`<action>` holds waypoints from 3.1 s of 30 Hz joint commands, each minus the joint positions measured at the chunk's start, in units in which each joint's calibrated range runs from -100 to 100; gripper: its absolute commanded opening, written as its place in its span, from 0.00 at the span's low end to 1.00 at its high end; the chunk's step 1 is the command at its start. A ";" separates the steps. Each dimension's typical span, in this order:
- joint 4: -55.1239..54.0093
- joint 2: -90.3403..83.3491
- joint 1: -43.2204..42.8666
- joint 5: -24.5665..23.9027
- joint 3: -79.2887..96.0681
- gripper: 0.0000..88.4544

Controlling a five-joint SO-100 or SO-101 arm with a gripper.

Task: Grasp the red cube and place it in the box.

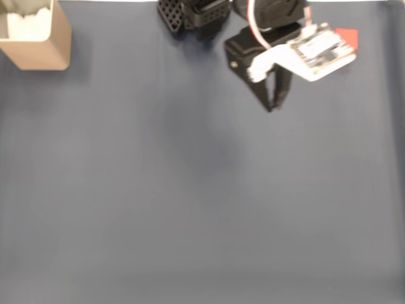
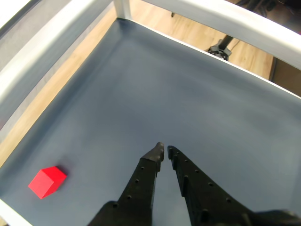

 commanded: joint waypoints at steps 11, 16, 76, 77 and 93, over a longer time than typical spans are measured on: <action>3.53 3.17 -14.25 0.93 -9.62 0.00; 3.77 3.95 -18.79 0.83 -10.98 0.00; -8.93 -17.97 -36.27 6.11 17.48 0.36; -9.50 -17.97 -36.27 6.25 17.94 0.36; -17.21 -16.07 -36.34 5.81 26.97 0.37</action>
